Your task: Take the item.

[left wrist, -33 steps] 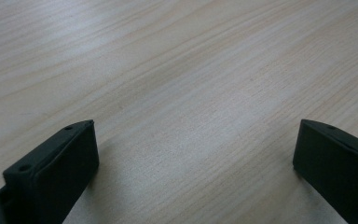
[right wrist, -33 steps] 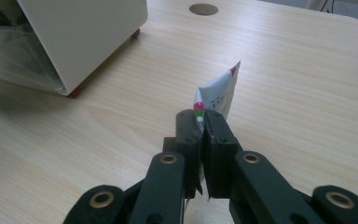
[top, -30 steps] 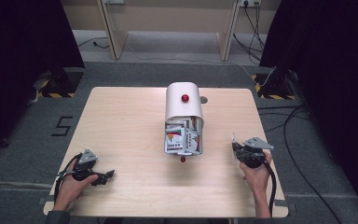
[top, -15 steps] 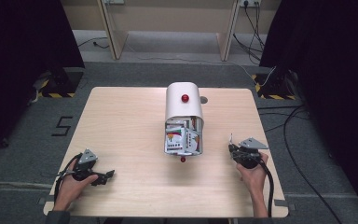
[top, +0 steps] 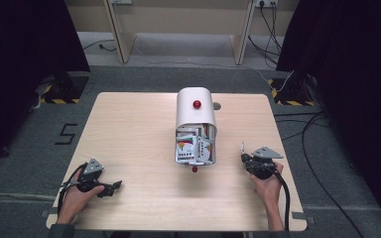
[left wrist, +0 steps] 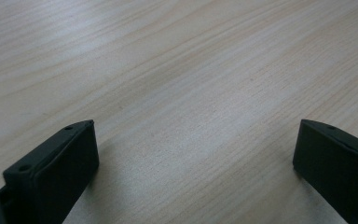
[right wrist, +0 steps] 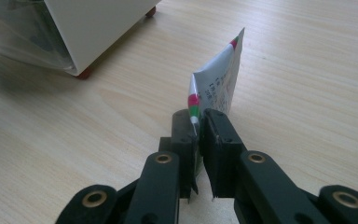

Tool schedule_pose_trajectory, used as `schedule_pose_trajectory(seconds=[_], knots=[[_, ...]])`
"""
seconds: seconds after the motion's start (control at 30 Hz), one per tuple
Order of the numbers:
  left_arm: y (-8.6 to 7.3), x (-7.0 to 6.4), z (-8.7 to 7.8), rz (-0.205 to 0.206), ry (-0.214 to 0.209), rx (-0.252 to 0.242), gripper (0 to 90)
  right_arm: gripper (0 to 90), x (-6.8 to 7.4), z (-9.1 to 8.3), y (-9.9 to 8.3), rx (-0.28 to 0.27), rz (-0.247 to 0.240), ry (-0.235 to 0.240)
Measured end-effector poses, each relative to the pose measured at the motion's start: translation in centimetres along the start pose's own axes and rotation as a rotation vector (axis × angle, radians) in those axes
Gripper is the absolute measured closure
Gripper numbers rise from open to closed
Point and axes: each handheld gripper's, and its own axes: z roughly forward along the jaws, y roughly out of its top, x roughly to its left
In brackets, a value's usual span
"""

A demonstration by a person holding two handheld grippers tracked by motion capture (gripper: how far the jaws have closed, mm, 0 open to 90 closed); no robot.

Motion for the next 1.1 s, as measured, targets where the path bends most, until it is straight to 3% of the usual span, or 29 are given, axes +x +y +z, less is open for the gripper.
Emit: schedule_pose_trajectory(seconds=[0.37,0.77,1.1], knots=[[0.00,0.00,0.00,0.000,0.000,0.000,0.0,79.8,0.32,0.30,-0.03,0.010,-0.006,0.005],[0.00,0.00,0.00,0.000,0.000,-0.001,0.0,67.1,0.86,0.71,0.04,0.035,-0.007,0.029],[0.00,0.00,0.00,0.000,0.000,0.000,0.0,51.1,0.72,0.79,0.08,0.063,0.059,0.041]])
